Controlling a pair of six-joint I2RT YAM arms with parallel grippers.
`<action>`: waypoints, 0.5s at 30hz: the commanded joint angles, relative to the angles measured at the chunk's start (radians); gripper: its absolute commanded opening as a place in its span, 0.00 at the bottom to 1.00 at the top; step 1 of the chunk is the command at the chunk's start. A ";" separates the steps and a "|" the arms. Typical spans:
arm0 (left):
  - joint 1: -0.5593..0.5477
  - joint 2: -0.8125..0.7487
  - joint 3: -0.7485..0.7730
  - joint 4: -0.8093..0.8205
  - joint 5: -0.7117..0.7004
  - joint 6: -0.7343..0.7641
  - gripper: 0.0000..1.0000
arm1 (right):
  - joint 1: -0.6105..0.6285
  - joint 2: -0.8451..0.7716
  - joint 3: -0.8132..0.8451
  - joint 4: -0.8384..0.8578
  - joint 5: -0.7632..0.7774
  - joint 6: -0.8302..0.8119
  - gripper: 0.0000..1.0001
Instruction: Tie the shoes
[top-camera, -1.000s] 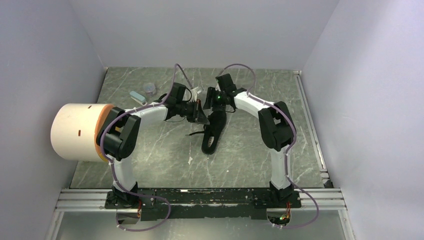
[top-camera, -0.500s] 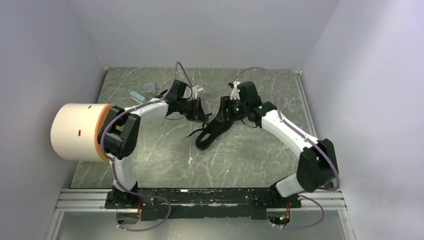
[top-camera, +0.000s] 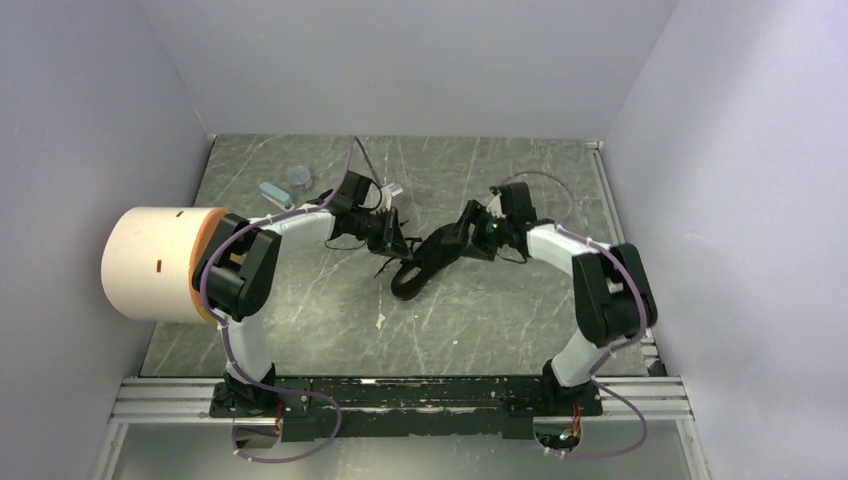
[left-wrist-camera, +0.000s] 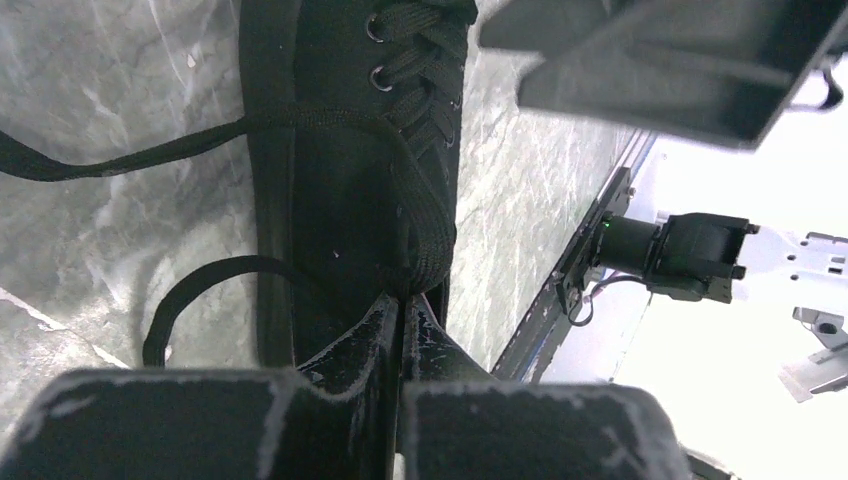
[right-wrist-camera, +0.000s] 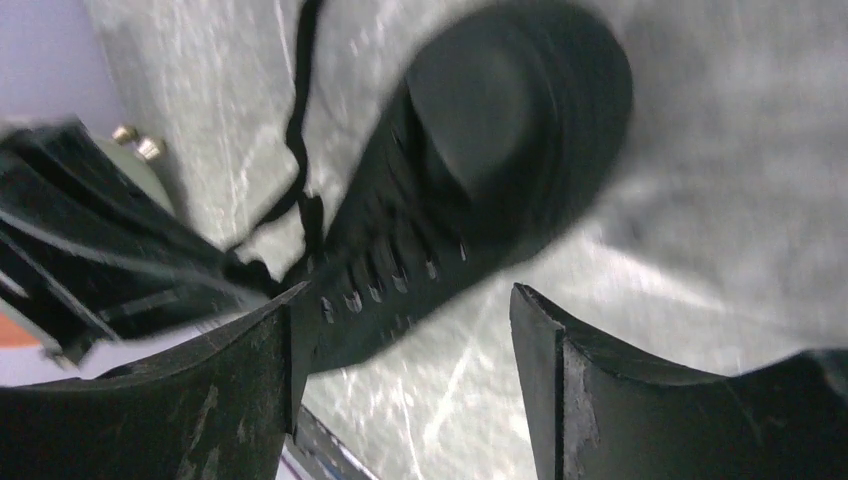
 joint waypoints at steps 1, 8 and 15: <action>0.003 -0.027 -0.017 0.075 0.075 -0.077 0.05 | -0.004 0.169 0.166 0.022 -0.099 -0.044 0.69; 0.003 -0.014 0.041 0.096 0.079 -0.132 0.05 | 0.054 0.273 0.250 0.161 -0.144 0.056 0.67; 0.011 0.009 0.066 0.068 0.084 -0.128 0.05 | 0.049 0.134 0.259 -0.080 -0.015 -0.220 0.67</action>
